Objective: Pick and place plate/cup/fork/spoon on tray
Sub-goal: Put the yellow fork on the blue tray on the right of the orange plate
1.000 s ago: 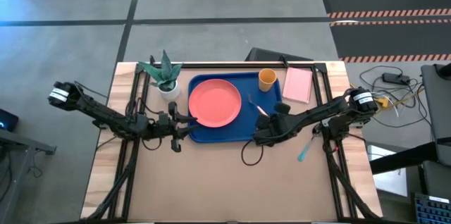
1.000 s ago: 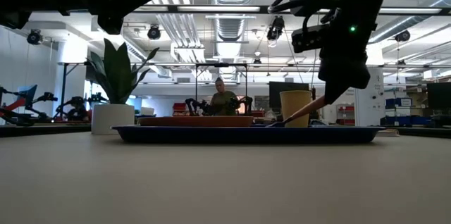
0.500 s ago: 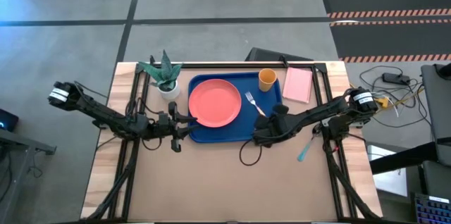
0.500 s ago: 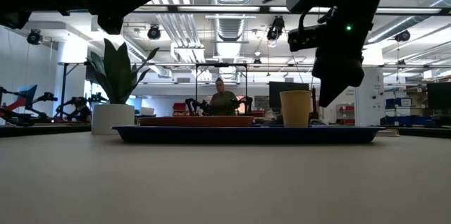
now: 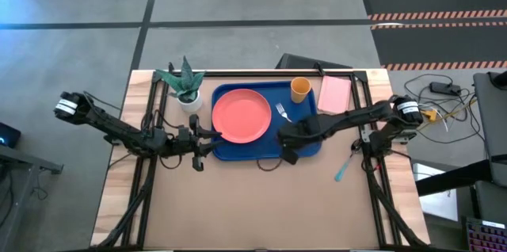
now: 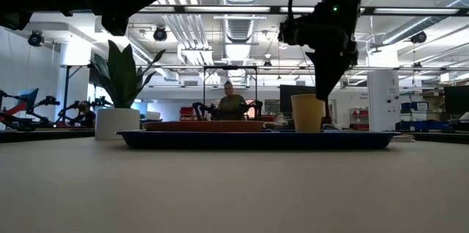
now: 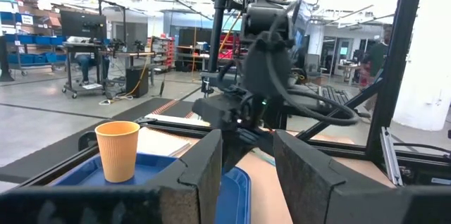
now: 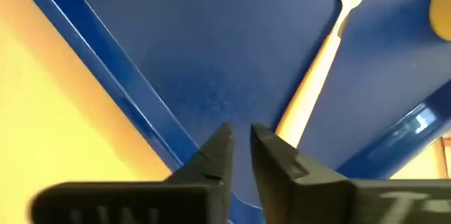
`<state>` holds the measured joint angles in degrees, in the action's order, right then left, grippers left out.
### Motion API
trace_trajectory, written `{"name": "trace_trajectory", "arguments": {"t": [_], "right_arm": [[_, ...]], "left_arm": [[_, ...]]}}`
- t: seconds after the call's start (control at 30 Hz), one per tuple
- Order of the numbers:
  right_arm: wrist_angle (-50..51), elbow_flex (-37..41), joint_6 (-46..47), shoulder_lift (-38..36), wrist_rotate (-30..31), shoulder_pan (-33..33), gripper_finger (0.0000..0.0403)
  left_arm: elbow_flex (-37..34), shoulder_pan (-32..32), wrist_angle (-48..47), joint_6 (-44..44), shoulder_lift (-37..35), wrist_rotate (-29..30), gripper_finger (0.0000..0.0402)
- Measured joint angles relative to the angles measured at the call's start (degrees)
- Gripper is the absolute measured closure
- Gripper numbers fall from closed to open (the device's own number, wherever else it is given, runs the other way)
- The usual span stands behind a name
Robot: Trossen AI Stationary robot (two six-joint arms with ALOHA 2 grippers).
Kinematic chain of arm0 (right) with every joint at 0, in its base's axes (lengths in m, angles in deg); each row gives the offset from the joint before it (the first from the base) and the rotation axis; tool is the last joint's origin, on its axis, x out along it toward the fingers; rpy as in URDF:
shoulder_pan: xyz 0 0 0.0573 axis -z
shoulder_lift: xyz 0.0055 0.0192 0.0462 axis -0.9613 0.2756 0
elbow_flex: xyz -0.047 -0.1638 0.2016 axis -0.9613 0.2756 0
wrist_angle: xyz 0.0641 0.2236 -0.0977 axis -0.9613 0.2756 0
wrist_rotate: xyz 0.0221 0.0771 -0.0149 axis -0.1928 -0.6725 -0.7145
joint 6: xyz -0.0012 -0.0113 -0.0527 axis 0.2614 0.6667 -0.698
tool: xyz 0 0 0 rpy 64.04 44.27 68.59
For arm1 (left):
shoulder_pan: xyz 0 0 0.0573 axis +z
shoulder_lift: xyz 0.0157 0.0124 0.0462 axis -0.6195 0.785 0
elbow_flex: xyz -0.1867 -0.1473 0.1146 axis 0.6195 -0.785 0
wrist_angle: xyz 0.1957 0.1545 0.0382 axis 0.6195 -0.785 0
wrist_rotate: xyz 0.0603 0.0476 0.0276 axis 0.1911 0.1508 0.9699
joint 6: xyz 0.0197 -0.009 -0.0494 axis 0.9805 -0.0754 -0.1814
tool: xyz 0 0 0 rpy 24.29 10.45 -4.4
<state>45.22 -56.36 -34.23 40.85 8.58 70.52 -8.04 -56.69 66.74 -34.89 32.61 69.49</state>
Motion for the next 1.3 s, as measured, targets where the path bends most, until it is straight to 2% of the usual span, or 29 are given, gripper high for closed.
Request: {"name": "trace_trajectory", "arguments": {"t": [0.13,0.43,0.73,0.97,1.2,1.3], "right_arm": [[0.6,0.5,-2.2,0.0,-2.0,2.9,0.0392],[0.4,5.6,-5.0,0.0,-2.0,7.2,0.0394],[-3.3,11.0,-4.7,-0.2,-1.9,7.3,0.0394],[-4.8,13.7,-4.2,-0.2,2.0,7.3,0.0394],[-11.7,16.4,-3.6,-0.2,2.0,7.3,0.0394],[-16.3,16.5,-3.6,-0.2,0.0,7.3,0.0394]], "left_arm": [[0.0,0.0,0.0,0.0,0.0,0.0,0.0288],[0.0,0.0,-0.1,0.0,0.0,0.0,0.0288],[0.0,0.0,-0.1,0.0,0.0,0.0,0.0288],[0.0,0.0,-0.1,0.0,0.0,0.0,0.0288],[0.0,0.0,-0.1,0.0,0.0,0.0,0.0288],[0.0,0.0,-0.1,0.0,0.0,0.0,0.0288]]}}
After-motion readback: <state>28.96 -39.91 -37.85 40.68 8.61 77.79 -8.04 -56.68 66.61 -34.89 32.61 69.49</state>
